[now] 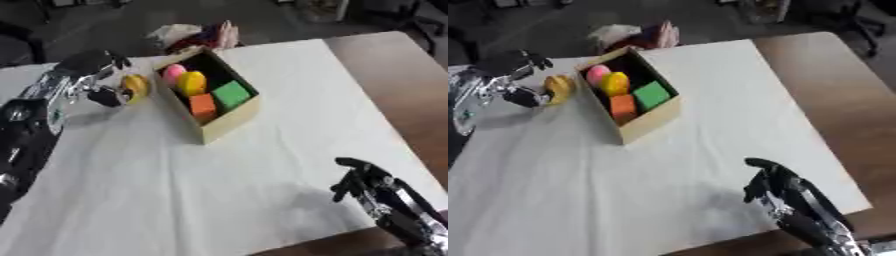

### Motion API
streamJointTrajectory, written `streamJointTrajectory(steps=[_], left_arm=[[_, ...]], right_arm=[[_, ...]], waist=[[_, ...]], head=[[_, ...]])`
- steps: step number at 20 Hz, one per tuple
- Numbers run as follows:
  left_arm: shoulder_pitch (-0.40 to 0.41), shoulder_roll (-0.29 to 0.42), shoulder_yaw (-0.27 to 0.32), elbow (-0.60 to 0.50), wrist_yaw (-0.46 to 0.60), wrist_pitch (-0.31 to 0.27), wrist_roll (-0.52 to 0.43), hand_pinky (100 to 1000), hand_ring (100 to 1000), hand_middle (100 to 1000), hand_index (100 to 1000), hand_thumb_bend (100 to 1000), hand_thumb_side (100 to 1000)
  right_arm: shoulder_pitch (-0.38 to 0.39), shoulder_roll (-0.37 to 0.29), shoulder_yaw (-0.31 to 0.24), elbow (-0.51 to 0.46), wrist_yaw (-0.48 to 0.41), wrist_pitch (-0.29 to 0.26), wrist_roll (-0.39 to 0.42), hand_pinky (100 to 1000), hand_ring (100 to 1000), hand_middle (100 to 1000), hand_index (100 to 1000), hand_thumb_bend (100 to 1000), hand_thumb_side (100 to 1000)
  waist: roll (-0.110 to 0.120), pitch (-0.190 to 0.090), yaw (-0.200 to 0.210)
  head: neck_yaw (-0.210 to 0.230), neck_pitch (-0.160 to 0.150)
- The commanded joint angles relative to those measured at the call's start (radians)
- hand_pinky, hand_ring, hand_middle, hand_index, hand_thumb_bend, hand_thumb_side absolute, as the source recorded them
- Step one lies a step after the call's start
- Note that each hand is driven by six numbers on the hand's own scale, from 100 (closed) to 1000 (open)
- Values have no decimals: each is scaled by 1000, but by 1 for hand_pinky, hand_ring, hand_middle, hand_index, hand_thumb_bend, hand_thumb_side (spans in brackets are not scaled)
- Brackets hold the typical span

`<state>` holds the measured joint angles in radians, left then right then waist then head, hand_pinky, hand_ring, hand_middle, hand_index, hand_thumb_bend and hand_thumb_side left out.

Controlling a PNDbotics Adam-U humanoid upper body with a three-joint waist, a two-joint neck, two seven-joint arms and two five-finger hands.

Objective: Pick up objects on the table and place them in the box.

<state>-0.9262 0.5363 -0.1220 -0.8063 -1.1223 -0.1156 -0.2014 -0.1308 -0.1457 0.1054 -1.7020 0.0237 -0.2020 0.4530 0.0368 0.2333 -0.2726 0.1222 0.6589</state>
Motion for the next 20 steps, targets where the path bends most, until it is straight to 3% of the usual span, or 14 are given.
streamJointTrajectory(steps=[1,6,9,11,12,16,20], left_arm=[[-26,28,25,3,-5,22,23,717,682,726,881,215,321],[-29,35,42,0,13,75,96,721,682,733,889,181,292],[-24,32,33,17,31,76,117,716,675,723,877,176,303],[-21,30,25,34,36,58,94,698,640,683,842,142,312],[-21,30,22,40,34,47,77,667,588,617,794,100,305],[-23,35,23,20,32,19,35,569,457,453,644,100,274],[-22,42,22,-6,52,16,50,560,444,435,627,100,270]], right_arm=[[-18,4,0,-23,-4,0,5,716,519,490,876,100,573],[-37,11,-1,-29,-6,1,5,717,518,490,876,100,581],[-42,11,-2,-31,-6,3,5,717,517,490,876,100,584],[-43,11,-2,-32,-6,3,5,717,517,490,876,100,583],[-43,11,-2,-32,-6,4,5,717,517,490,876,100,582],[-43,12,-3,-32,-5,3,5,717,516,490,875,100,575],[-43,12,-4,-31,-4,3,5,717,515,489,875,100,573]], waist=[[-3,-5,-8],[1,21,-24],[3,29,-28],[4,31,-29],[4,31,-29],[2,26,-25],[2,24,-22]], head=[[11,-29],[20,-53],[20,-55],[18,-53],[17,-52],[12,-51],[9,-52]])
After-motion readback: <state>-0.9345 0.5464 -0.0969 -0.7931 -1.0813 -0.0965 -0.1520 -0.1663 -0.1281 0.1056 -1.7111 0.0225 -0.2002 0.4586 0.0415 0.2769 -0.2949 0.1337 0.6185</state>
